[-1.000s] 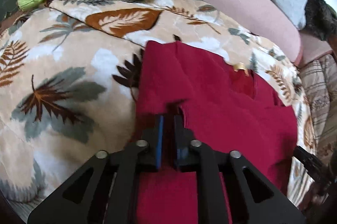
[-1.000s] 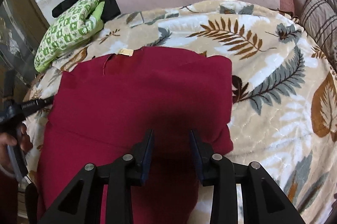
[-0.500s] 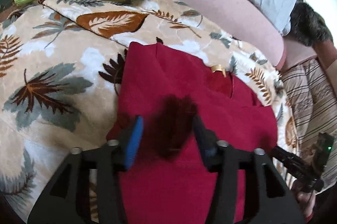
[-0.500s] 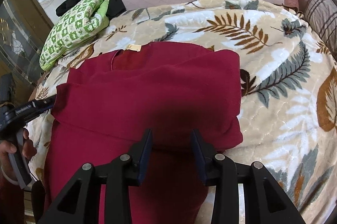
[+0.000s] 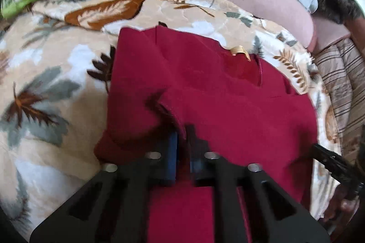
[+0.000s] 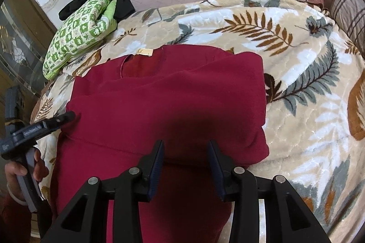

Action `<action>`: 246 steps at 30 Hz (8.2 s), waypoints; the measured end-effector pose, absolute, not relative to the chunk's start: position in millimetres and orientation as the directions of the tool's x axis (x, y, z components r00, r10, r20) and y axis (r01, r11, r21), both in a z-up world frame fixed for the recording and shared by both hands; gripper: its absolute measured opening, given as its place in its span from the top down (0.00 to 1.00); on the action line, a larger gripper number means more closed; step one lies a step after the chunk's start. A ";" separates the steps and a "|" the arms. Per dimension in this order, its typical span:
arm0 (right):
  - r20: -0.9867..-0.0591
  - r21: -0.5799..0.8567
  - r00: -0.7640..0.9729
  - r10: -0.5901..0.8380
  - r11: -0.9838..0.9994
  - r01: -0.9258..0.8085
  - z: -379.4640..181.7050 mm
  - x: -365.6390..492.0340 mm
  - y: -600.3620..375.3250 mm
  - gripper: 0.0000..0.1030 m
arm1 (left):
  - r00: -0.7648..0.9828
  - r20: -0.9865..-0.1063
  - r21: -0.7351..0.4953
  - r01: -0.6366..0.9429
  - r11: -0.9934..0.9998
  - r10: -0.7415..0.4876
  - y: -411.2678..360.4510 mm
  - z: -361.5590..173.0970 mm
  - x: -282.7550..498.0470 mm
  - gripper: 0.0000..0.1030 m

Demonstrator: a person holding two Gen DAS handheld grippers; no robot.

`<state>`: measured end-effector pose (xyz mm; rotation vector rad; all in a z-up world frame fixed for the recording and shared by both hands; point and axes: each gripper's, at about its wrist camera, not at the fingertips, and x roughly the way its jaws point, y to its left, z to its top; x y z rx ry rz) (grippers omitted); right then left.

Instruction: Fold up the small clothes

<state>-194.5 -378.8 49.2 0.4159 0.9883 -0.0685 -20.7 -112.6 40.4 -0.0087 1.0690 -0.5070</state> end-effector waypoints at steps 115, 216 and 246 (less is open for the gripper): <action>-0.887 0.320 0.430 0.168 0.896 0.309 37.5 -398.9 -302.7 0.38 | 0.213 -0.948 -0.124 0.442 0.889 -0.238 -30.6 6.9 -215.8 0.01; -0.546 0.707 0.770 0.330 0.675 0.212 90.6 -186.2 -449.3 0.40 | 0.291 -0.865 -0.275 0.405 0.872 -0.408 -70.9 69.6 -27.3 0.92; -0.629 0.540 0.741 0.233 0.817 0.202 97.8 -141.9 -414.5 0.32 | 0.342 -0.850 -0.241 0.423 0.873 -0.401 -85.6 67.1 15.0 0.50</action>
